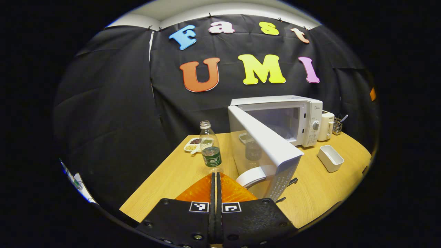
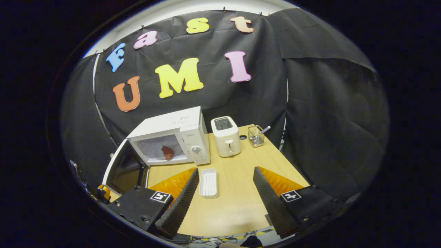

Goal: Open the microwave oven with the left hand, put the food in, and close the microwave oven.

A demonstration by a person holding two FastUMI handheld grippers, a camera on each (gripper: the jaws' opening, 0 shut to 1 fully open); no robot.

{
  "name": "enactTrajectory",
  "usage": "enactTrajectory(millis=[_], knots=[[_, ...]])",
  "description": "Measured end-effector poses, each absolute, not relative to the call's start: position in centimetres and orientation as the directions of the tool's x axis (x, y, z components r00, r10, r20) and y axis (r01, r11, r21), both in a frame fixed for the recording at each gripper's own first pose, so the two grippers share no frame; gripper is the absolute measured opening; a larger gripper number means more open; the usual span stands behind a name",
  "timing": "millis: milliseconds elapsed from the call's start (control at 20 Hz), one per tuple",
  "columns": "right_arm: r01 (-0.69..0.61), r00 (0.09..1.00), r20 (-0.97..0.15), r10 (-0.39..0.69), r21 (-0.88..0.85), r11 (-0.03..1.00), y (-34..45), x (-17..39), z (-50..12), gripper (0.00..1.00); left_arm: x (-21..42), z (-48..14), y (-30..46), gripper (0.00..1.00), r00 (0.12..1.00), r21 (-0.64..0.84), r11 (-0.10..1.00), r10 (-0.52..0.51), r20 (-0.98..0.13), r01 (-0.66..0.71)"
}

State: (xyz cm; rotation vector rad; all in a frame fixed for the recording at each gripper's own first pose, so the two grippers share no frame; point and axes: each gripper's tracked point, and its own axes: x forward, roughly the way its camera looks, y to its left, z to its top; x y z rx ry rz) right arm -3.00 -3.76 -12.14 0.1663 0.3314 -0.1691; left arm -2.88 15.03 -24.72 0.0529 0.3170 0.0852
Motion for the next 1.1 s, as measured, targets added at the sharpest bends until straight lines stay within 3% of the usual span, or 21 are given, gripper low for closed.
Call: enactTrajectory(millis=[550, 1100], knots=[[0.243, 0.913, -0.365, -0.180, 0.132, 0.961, -9.1, -3.5, -13.3, 1.00, 0.4, -25.4, 2.4, 0.00, 0.948, 0.014, 0.994, -0.099, -0.303, 0.109], [0.333, 0.887, -0.396, -0.236, 0.194, 0.923, -13.9, -3.3, -13.9, 1.00, 8.7, -24.9, -5.6, 0.00, 0.935, 0.003, 0.979, -0.193, -0.298, 0.203]])
